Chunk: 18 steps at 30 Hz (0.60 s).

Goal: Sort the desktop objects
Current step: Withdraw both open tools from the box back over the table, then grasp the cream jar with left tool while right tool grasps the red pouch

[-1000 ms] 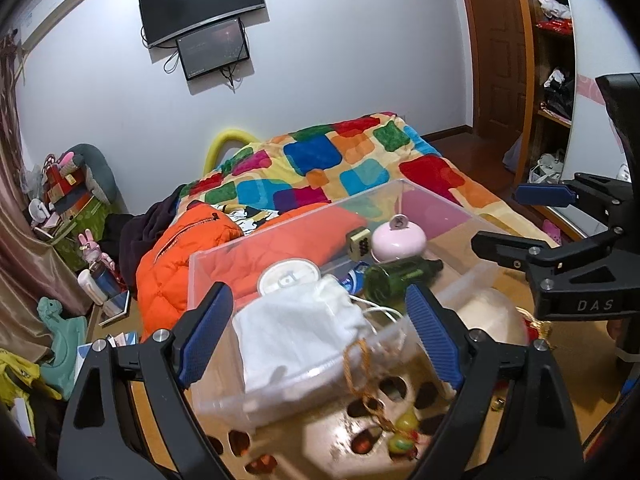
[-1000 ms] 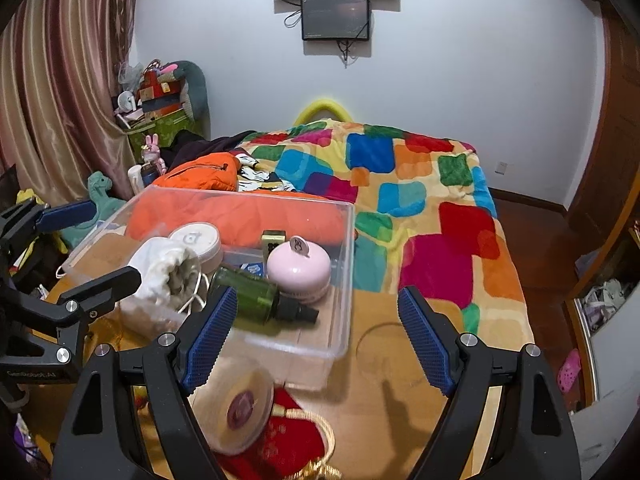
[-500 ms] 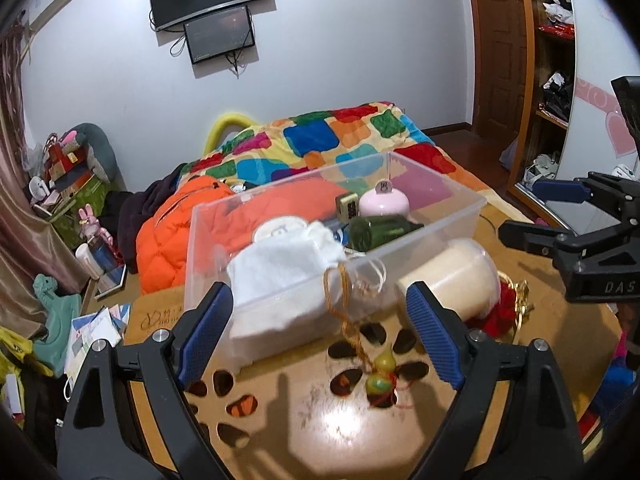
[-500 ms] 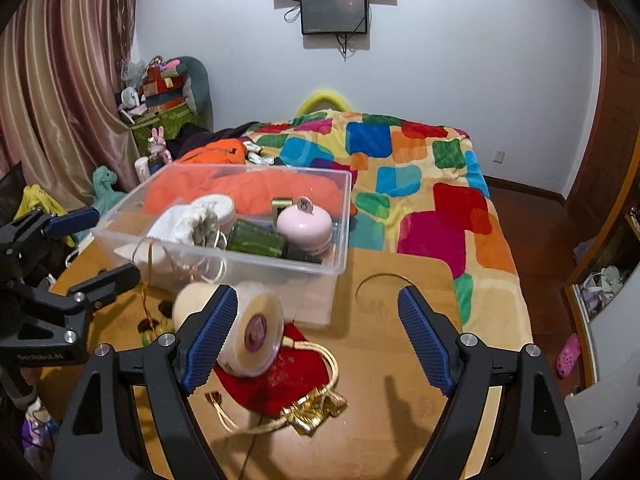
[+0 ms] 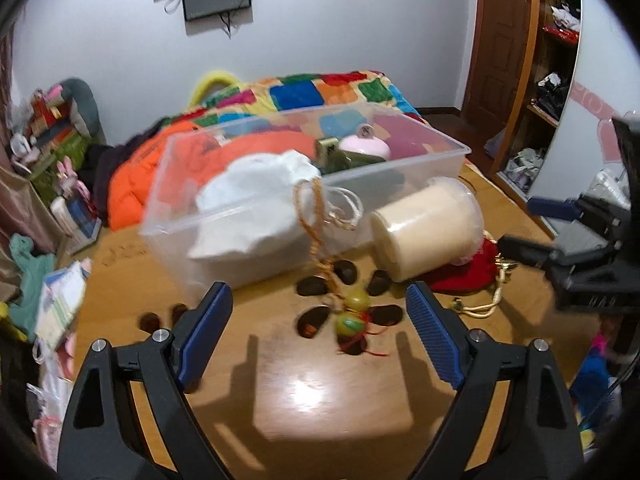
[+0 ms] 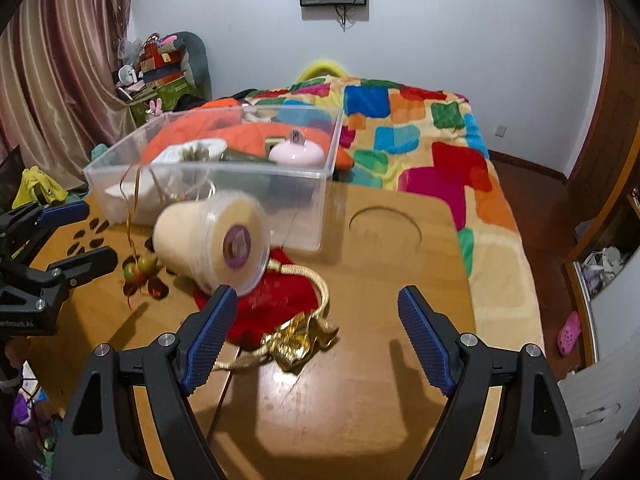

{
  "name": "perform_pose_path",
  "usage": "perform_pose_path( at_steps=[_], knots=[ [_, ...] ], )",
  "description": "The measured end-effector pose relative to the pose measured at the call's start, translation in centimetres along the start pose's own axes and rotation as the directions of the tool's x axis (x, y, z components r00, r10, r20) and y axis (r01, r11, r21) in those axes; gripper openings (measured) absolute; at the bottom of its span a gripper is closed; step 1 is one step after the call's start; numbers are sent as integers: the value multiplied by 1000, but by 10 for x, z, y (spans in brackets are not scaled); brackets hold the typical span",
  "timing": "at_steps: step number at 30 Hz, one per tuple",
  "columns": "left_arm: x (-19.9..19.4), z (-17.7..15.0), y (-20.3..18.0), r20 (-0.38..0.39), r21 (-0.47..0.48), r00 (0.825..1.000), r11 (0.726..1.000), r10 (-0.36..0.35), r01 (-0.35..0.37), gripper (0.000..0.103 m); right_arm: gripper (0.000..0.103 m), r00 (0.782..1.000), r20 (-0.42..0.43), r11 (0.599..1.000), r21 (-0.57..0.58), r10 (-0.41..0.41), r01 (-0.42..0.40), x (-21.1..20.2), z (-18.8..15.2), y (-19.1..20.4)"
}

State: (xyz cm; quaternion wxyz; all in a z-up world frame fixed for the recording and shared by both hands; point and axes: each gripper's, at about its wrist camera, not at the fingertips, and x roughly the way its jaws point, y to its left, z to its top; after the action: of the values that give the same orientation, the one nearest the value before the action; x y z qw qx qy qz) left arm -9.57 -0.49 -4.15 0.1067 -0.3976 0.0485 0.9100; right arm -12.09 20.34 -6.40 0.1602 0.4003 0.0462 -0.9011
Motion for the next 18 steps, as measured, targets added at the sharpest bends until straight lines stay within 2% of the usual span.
perform_pose_path(
  at_steps=[3,6,12,15,16,18],
  knots=[
    [3,2,-8,-1,-9,1000,1000,-18,18,89,80,1000,-26,1000,-12,-1,1,7,-5,3],
    [3,7,-17,22,9,1000,1000,13,-14,89,80,999,-42,1000,-21,22,-23,15,-8,4],
    [8,18,-35,25,22,999,999,-30,30,89,79,997,-43,997,-45,58,-60,24,-9,10],
    [15,21,-42,17,29,999,999,-27,26,89,78,996,-45,995,-58,78,-81,27,-7,13],
    [18,21,-43,8,27,1000,999,-28,28,89,77,995,-45,994,-66,85,-88,28,-6,14],
    [22,24,-43,-3,14,1000,999,-29,30,89,68,993,-50,990,-83,110,-114,29,-4,16]
  ],
)
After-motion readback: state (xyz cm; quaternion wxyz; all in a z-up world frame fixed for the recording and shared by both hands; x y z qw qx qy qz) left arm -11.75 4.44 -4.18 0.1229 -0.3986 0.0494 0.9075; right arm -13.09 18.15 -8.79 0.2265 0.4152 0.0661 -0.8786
